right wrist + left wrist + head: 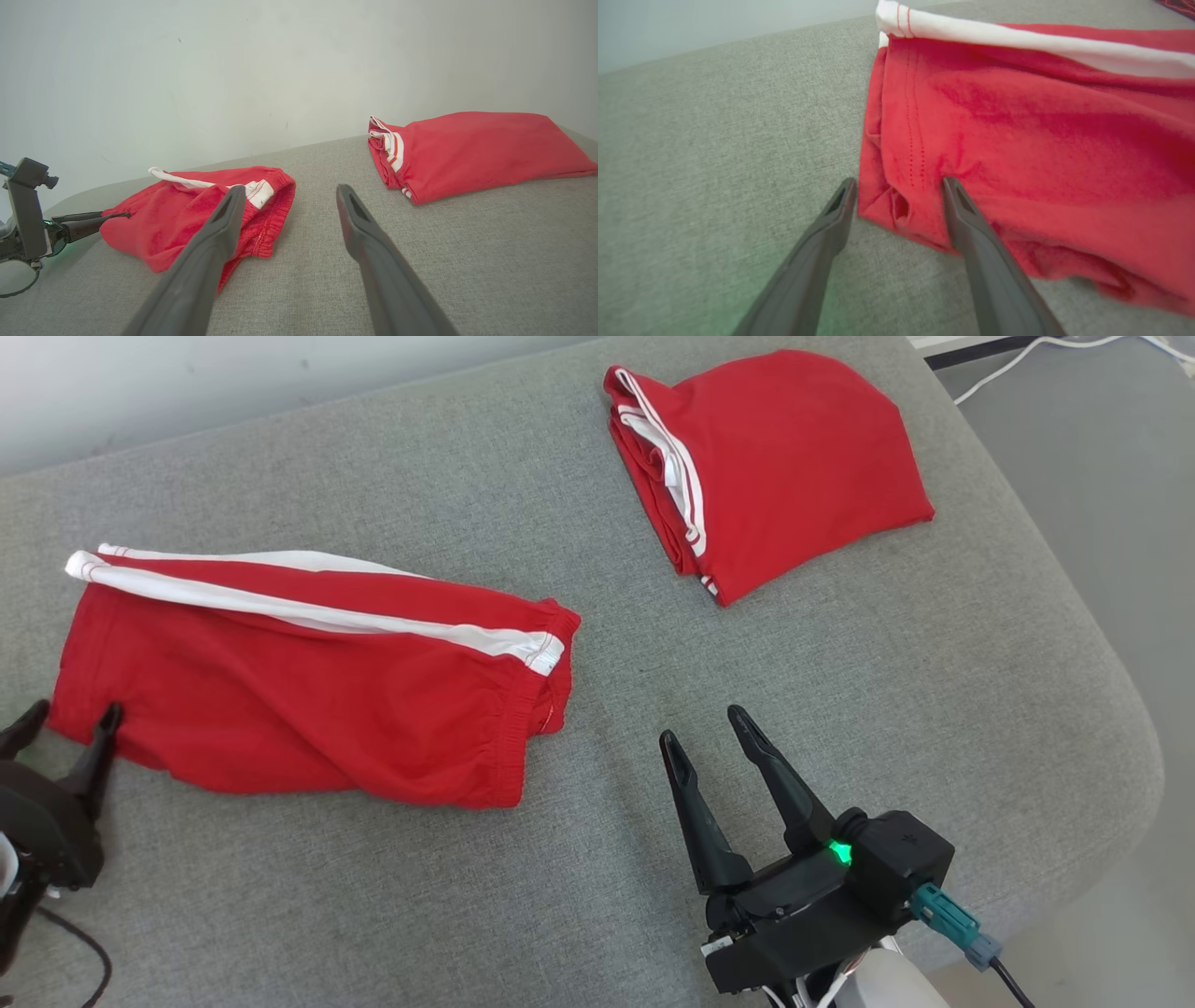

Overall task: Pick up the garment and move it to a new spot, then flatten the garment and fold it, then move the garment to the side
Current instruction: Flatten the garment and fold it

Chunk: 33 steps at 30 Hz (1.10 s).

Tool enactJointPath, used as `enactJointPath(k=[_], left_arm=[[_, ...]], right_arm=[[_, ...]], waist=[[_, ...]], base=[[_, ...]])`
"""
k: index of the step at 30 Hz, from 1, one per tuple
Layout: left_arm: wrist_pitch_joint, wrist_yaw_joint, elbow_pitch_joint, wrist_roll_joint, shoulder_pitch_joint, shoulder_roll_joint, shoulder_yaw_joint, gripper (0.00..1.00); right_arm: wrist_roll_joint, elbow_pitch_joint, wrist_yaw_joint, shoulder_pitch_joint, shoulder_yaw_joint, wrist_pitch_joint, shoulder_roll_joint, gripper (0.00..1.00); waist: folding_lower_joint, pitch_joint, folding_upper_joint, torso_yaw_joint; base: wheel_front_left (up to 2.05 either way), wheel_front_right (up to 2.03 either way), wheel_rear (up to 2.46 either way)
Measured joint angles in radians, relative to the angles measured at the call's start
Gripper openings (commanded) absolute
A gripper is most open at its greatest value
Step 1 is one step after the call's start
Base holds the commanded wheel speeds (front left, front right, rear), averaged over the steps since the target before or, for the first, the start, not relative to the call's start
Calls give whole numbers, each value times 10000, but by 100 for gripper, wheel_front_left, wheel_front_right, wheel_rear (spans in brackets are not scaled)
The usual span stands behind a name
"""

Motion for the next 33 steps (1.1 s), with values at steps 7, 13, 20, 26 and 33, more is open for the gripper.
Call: enactJointPath(k=[7, 13, 20, 26, 33], left_arm=[[414, -13, -232, -368, -78, -111, -366, 0], [336, -13, -569, -366, -36, -86, -642, 0], [-10, 79, -932, -403, 543, -165, -731, 0], [-374, 364, -1440, -514, 1314, -257, -742, 0], [-784, 968, -2314, -512, 2224, -359, -832, 0]], right_arm=[[-29, 36, 0, -20, 4, 0, 8, 100], [-29, 105, 0, -7, -35, 0, 19, 100], [-46, 257, 0, 103, -182, 0, 0, 100], [-73, 376, 0, 280, -387, 0, -88, 100], [-174, 508, 0, 553, -596, 0, -184, 100]], waist=[[0, -27, 0, 97], [0, -213, 0, 342], [0, -628, 0, 760], [-1, -991, 0, 1167], [-2, -1327, 0, 1642]], base=[[0, 0, 0], [0, 0, 0], [0, 0, 0], [0, 0, 0], [0, 0, 0]])
